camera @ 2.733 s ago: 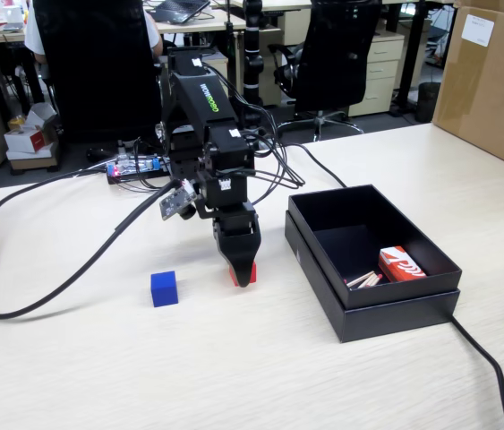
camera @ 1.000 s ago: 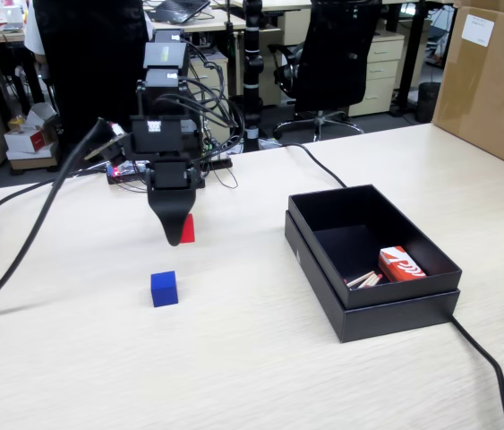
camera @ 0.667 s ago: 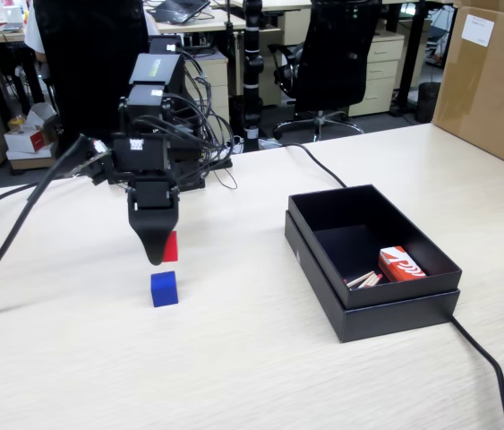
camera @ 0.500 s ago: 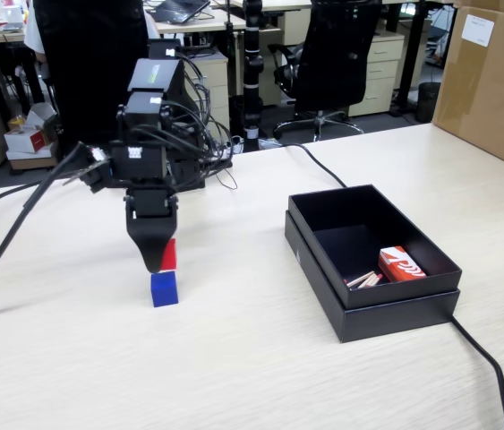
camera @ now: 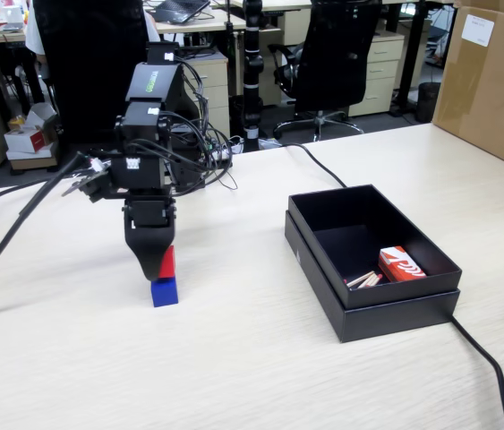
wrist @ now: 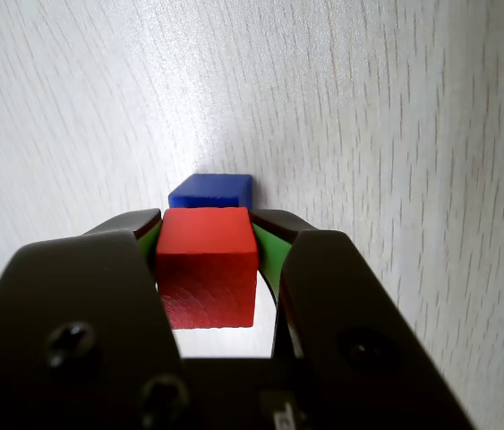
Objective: Put the red cube on top of the blue cube
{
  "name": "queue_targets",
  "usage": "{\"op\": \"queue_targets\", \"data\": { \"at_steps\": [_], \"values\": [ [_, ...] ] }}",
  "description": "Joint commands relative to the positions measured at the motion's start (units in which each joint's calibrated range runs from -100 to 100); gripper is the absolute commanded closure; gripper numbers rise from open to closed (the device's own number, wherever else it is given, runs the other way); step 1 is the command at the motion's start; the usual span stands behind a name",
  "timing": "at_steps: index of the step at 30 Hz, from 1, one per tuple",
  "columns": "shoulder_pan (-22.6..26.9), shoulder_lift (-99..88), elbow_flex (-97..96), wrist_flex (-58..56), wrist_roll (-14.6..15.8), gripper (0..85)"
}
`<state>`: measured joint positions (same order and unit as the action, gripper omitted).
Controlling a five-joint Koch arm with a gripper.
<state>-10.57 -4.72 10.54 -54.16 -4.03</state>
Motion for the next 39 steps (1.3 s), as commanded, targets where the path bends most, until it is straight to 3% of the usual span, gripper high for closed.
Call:
{"op": "queue_targets", "data": {
  "at_steps": [1,25,26,27,28,31,34,39],
  "values": [
    [-0.34,-0.95,5.41,0.99,0.24,83.0],
    [-0.44,0.54,5.87,1.94,0.44,82.3],
    [-0.44,0.54,5.78,1.94,0.59,79.8],
    [-0.34,0.54,5.23,1.94,0.54,67.3],
    [-0.20,0.54,4.87,1.94,0.54,62.2],
    [-0.05,0.54,4.33,1.94,0.54,61.8],
    [0.00,0.19,3.24,1.94,0.49,51.5],
    [0.05,-0.50,2.06,1.94,0.39,43.5]
  ]
}}
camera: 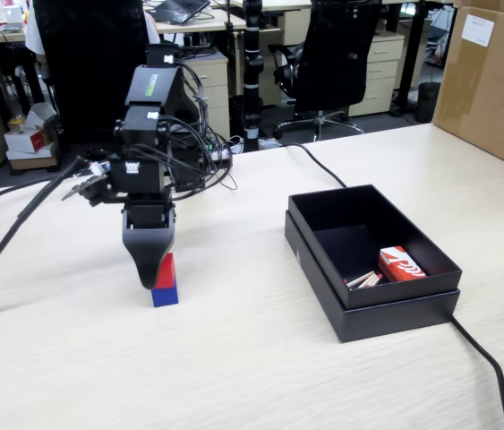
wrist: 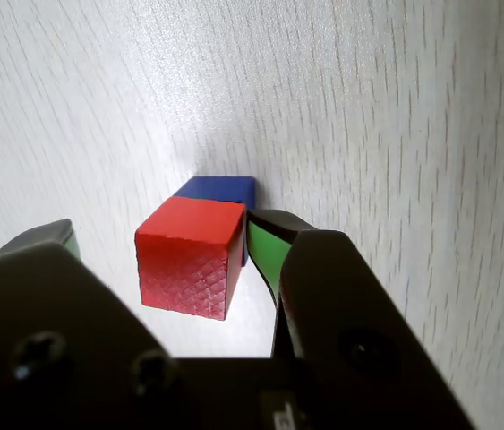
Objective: Put the red cube on top of the blue cube
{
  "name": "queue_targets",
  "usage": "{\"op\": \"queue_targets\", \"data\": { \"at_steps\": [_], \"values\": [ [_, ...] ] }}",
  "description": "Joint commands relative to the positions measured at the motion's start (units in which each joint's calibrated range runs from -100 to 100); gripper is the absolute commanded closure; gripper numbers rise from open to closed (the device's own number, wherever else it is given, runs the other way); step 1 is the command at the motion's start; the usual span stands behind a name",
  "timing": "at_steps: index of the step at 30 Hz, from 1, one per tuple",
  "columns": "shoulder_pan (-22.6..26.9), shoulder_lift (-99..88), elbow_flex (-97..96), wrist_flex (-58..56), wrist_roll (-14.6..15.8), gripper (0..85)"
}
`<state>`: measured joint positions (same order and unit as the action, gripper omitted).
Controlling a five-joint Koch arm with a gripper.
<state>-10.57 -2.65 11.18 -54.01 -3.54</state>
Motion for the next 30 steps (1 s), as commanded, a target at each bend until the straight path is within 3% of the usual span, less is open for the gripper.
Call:
{"op": "queue_targets", "data": {
  "at_steps": [1,3,10,20,30],
  "values": [
    [0.05,-2.80,1.15,1.78,-0.15,40.7],
    [0.00,-3.49,0.60,1.78,-0.20,36.7],
    [1.03,-10.26,-2.84,2.56,0.10,36.6],
    [7.13,-35.27,-15.17,5.58,3.81,37.6],
    [9.28,-70.27,-47.99,18.97,4.84,37.8]
  ]
}}
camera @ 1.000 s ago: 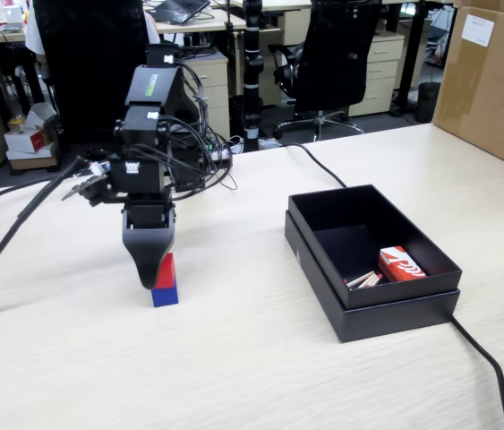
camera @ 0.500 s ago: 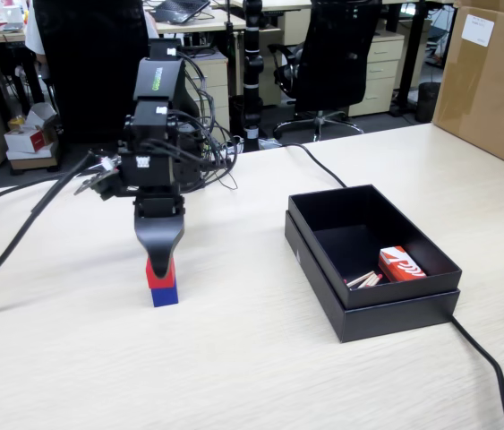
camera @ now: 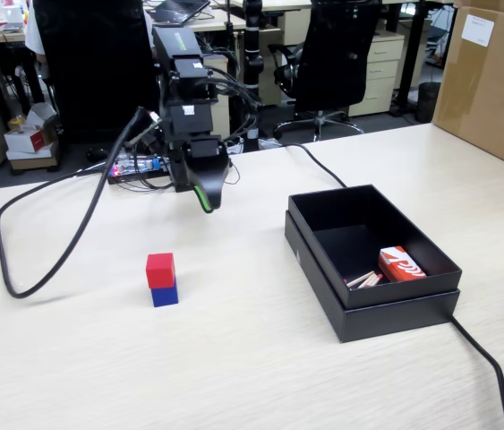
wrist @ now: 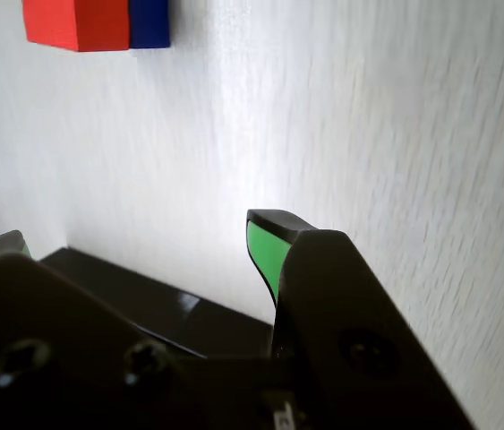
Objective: Put the red cube on top of the blue cube
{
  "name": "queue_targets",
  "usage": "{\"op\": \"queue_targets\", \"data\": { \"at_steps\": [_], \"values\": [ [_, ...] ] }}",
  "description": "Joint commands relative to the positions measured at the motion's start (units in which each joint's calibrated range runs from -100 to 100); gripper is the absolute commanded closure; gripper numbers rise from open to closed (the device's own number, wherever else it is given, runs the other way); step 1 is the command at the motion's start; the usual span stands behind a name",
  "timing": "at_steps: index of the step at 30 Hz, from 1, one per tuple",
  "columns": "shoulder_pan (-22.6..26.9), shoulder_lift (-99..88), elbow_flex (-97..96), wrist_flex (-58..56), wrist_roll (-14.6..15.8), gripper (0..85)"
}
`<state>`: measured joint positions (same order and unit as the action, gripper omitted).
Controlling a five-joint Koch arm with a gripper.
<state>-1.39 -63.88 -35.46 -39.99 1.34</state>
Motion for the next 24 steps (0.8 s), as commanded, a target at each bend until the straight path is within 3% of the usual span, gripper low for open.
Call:
{"op": "queue_targets", "data": {
  "at_steps": [1,8,15,24],
  "values": [
    [0.05,-11.56,-4.07,6.00,0.00,37.8],
    [0.00,-23.15,-18.48,9.63,0.05,36.7],
    [0.15,-34.62,-37.97,23.71,-1.66,37.1],
    [-0.20,-36.12,-51.75,34.07,-3.66,37.0]
  ]
}}
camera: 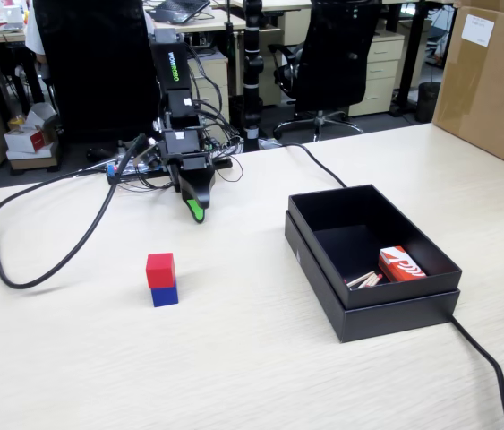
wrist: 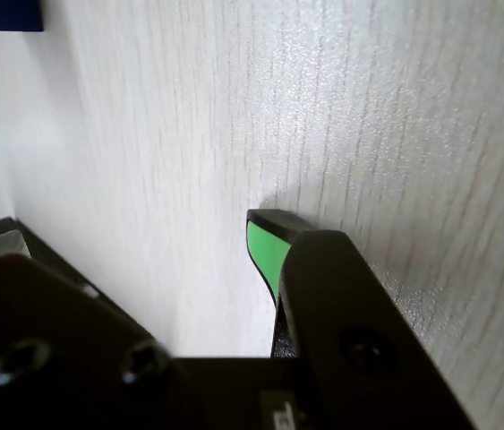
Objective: Put the red cube on top of the blue cube
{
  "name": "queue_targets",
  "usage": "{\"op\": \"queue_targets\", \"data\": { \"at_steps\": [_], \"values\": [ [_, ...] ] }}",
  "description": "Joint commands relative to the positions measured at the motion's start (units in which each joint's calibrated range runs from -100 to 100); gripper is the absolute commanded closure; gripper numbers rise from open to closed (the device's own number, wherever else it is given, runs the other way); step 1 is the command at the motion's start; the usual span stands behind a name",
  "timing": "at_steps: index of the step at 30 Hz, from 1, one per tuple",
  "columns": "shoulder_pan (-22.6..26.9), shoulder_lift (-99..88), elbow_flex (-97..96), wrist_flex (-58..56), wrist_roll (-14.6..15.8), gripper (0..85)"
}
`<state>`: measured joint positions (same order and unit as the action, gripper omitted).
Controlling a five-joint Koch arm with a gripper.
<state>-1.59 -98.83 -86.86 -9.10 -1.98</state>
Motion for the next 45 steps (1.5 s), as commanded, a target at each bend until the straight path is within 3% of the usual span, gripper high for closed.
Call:
{"op": "queue_targets", "data": {
  "at_steps": [1,6,45],
  "values": [
    [-0.05,-1.17,-1.27,3.18,-0.34,37.0],
    [0.05,-1.17,-8.52,9.14,-0.93,37.0],
    [0.24,-1.17,-9.70,8.19,-0.93,36.8]
  ]
}}
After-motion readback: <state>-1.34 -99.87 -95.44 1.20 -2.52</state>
